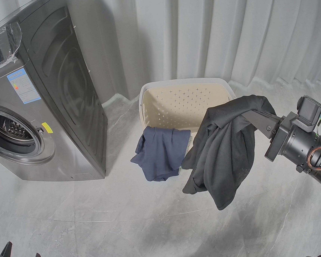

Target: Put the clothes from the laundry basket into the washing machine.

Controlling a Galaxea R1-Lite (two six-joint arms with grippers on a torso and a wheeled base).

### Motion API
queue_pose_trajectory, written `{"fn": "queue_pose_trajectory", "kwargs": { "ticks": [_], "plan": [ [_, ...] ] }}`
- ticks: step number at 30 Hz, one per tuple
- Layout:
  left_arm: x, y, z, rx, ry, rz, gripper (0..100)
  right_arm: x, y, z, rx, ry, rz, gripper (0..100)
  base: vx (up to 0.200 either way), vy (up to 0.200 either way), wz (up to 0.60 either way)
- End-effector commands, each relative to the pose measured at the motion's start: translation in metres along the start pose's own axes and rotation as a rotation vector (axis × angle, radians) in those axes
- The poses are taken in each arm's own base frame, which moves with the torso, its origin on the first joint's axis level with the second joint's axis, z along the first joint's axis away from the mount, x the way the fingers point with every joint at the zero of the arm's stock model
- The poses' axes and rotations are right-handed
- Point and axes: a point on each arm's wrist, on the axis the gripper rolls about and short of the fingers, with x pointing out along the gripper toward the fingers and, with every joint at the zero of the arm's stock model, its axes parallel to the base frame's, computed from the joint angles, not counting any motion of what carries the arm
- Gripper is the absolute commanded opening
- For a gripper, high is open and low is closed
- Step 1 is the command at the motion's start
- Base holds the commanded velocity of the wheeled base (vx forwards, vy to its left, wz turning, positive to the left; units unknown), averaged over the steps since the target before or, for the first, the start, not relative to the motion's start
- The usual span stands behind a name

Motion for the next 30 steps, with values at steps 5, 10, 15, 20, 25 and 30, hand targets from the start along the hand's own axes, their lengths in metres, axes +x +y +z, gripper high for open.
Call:
{"fn": "queue_pose_trajectory", "kwargs": {
  "ticks": [5,10,15,20,25,30],
  "plan": [
    [-0.0001,0.0002,-0.0045,0.0,0.001,-0.002,100,-0.0013,0.0004,0.0026,0.001,-0.01,0.001,0,0.0,0.2,0.0],
    [-0.0001,0.0002,-0.0045,0.0,0.001,-0.002,100,-0.001,0.0003,0.0012,0.001,-0.004,0.003,0,0.0,0.2,0.0],
    [-0.0001,0.0002,-0.0045,-0.002,0.001,-0.002,100,0.0013,-0.0002,-0.0023,0.0,0.008,0.001,0,0.0,0.2,0.0],
    [-0.0001,0.0002,-0.0045,-0.002,0.001,-0.002,100,0.0013,-0.0003,-0.0031,0.002,0.012,0.0,0,0.0,0.2,0.0],
    [-0.0001,0.0001,-0.0047,-0.002,0.002,-0.003,100,0.0016,-0.0004,-0.0035,0.002,0.013,0.0,0,0.0,0.2,0.0],
    [-0.0001,0.0001,-0.0047,-0.002,0.002,-0.003,100,0.0016,-0.0004,-0.0035,0.003,0.013,-0.001,0,0.0,0.2,0.0]
  ]
}}
